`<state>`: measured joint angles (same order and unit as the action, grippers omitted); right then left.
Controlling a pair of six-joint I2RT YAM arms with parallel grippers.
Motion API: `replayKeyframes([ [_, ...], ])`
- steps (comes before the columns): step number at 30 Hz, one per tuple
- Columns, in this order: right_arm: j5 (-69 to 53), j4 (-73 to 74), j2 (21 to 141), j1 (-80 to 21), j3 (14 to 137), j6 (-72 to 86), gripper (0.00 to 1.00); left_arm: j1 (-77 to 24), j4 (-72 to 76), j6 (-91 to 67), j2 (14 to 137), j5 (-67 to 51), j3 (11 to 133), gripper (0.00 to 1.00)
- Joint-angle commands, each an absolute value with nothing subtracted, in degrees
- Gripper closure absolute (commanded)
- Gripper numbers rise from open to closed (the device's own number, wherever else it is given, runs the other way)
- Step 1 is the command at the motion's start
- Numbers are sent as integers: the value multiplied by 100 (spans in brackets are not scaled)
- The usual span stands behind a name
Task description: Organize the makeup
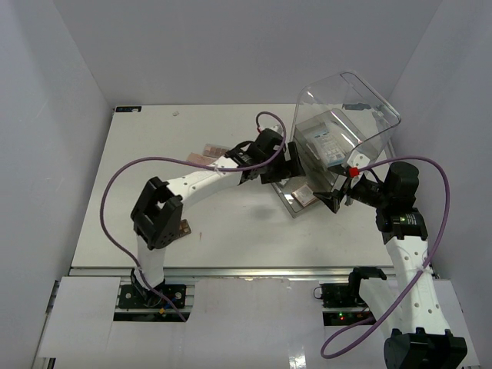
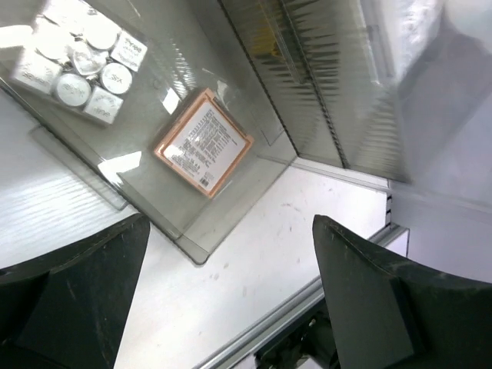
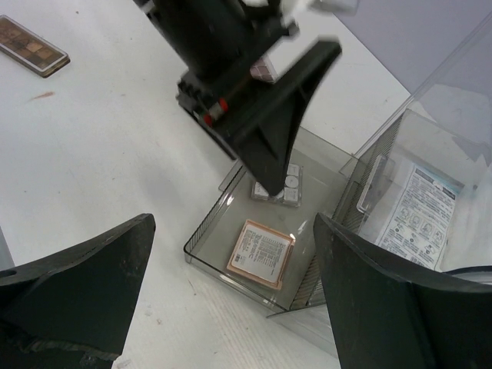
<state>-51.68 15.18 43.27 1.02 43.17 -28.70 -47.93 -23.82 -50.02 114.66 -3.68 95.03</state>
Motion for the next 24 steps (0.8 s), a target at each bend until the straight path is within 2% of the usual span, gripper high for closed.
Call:
replayKeyframes([
  [1,-5444,1327,4319,123,4254,-2874,10,-4282,-1928,-4480,9880,-88,8475,2],
  [6,-5488,1336,4374,135,4236,-2874,10,-3001,-1932,-4629,8690,-247,6712,2],
  [10,-5528,1336,4449,141,4239,-2865,10,-1909,-3017,-5236,8009,-75,5787,2],
  [12,-5550,1336,4488,141,4245,-2855,10,-1496,-3774,-5554,7683,379,5458,2],
  [20,-5558,1336,4593,141,4245,-2823,10,-876,-4978,-7132,6101,1222,4687,2],
  [24,-5555,1336,4580,141,4245,-2817,10,-583,-4847,-7653,5905,943,4118,2],
])
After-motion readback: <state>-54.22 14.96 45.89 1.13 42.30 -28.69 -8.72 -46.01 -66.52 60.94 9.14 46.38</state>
